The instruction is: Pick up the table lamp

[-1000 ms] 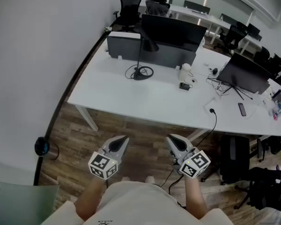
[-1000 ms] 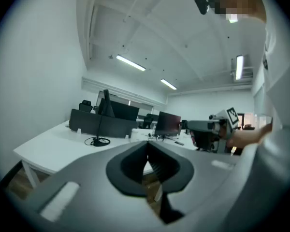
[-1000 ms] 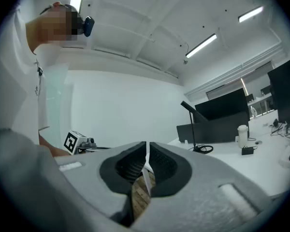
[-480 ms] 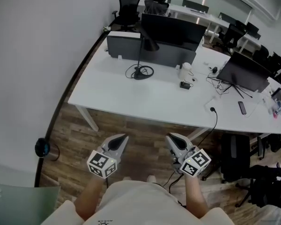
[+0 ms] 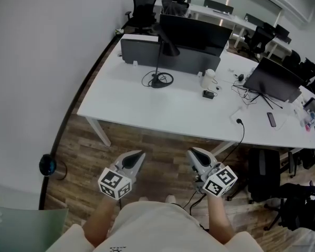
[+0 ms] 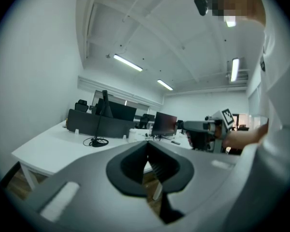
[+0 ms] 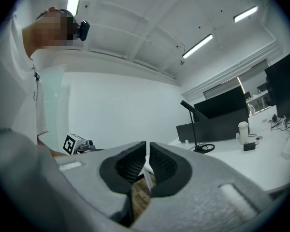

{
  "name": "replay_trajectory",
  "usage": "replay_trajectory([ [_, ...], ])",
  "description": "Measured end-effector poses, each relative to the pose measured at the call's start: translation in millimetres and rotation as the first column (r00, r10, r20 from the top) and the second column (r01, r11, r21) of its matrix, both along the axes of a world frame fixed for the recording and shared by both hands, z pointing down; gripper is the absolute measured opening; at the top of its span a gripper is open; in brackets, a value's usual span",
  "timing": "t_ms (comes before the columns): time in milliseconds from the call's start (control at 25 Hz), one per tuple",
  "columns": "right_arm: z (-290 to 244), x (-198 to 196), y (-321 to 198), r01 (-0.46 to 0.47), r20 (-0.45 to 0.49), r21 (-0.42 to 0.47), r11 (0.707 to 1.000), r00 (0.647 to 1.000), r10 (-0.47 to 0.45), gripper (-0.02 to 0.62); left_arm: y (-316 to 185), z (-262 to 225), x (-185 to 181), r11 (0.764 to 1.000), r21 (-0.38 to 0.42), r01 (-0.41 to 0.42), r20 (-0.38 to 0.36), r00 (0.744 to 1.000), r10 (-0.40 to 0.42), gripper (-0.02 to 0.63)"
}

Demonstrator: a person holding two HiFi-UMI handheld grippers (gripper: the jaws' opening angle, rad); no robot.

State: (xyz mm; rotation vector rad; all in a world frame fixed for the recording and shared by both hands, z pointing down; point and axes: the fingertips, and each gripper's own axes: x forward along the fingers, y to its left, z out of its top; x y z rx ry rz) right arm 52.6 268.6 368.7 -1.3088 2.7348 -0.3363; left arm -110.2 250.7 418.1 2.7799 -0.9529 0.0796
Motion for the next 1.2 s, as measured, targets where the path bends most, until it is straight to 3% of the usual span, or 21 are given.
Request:
replay_trajectory([
  [1200,4,-79,27,0.056,-0.048,0.000,0.998,0.997,-0.056,0.023,40,15,-85,1.000,-0.015,0.027,-0.026,0.999,-0.028,-0.005],
])
